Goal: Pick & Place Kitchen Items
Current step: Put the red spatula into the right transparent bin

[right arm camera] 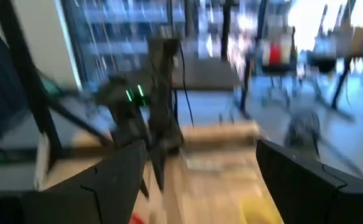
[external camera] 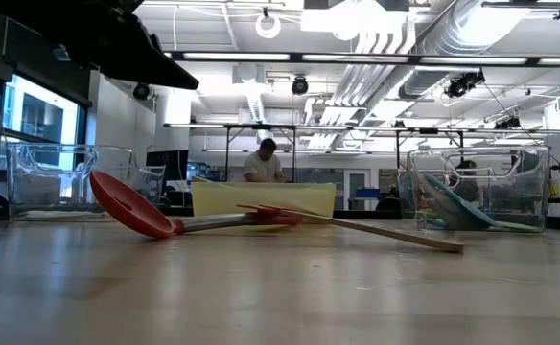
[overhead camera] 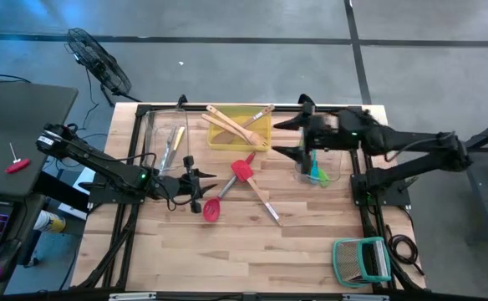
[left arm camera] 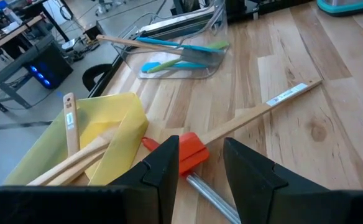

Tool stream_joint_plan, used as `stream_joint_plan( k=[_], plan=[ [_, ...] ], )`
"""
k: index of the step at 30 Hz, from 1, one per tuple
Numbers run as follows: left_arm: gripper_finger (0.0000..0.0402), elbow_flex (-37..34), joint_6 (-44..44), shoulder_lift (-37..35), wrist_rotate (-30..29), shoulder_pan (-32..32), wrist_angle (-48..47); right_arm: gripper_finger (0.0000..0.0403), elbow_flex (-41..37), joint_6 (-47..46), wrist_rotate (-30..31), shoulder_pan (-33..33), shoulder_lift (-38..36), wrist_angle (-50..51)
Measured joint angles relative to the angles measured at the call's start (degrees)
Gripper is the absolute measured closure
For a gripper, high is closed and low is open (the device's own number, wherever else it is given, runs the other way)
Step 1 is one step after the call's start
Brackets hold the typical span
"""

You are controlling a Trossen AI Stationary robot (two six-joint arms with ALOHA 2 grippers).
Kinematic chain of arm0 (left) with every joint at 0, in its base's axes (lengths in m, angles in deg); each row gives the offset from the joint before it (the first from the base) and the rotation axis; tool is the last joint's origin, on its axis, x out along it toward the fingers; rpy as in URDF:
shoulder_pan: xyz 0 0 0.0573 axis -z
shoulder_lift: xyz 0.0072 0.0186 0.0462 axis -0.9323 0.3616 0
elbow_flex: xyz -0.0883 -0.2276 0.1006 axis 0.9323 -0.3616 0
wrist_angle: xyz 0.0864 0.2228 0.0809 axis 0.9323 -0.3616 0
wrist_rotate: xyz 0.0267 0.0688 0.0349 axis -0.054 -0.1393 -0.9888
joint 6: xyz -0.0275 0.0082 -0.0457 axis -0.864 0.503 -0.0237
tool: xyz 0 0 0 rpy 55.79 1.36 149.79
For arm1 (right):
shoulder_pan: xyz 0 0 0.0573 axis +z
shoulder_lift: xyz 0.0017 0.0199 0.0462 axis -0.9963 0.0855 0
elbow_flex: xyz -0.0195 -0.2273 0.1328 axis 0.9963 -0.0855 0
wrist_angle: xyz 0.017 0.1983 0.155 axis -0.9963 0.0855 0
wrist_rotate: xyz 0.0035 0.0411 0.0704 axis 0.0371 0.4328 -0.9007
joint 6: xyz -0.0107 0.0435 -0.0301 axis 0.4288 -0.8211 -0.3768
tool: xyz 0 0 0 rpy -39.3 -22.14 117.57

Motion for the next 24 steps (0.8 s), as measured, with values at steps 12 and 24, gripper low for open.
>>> stream_joint_plan(
  k=[12, 24],
  plan=[
    [0.0279, 0.00, -0.99, -0.02, 0.02, 0.02, -2.16, 0.0105, 15.68, -1.98, 11.32, 0.38, 16.60, 26.86],
    [0.0279, 0.00, -3.24, -0.02, 0.12, 0.00, -4.80, 0.0105, 16.68, -4.85, 21.24, 4.03, 27.05, 32.90]
  ],
)
